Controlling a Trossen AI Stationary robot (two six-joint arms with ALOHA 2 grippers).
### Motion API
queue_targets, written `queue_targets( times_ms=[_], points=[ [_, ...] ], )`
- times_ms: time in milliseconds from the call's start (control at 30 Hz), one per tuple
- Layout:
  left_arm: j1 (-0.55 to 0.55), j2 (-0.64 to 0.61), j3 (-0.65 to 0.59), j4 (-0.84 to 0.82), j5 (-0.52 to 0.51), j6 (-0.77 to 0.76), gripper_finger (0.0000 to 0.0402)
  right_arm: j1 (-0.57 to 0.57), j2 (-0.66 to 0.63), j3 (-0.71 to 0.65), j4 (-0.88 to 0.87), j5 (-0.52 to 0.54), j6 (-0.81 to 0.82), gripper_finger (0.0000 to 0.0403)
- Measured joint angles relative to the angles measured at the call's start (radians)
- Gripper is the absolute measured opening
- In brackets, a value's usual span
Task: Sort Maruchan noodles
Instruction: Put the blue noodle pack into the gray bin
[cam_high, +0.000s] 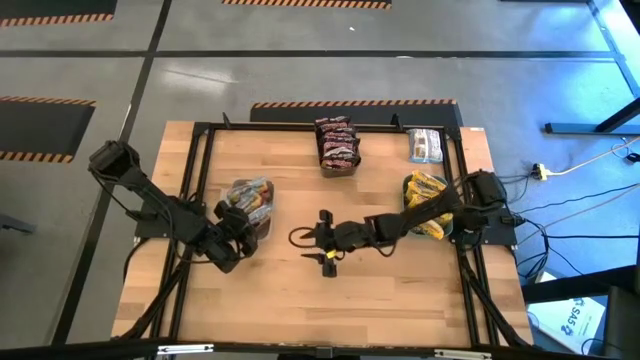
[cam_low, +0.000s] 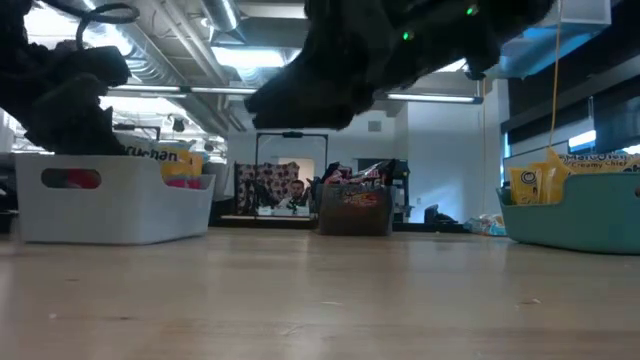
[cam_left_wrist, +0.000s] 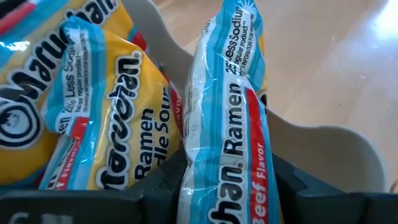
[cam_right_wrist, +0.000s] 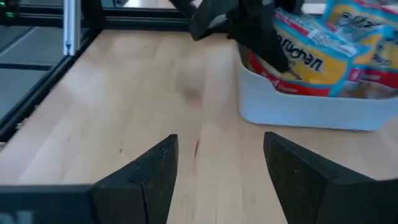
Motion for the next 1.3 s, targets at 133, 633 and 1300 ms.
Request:
queue_targets(
  times_ms=[133, 633, 1300],
  points=[
    [0.015, -0.001, 0.004, -0.006, -0.005, 0.126, 0.0124, -0.041, 0.046, 0.036, 0.008, -0.067, -0.016, 0.0223],
    [0.120, 0.002, -0.001, 0.178, -0.013, 0.229, 0.0124, -0.101, 0.285, 0.330, -0.003, -0.091, -0.287, 0.0223],
    [0.171, 0.002, 0.001, 0.211, 0.024, 0.262, 0.0124, -0.164, 0.440, 0.687, -0.482, -0.272, -0.283, 0.0215]
  ],
)
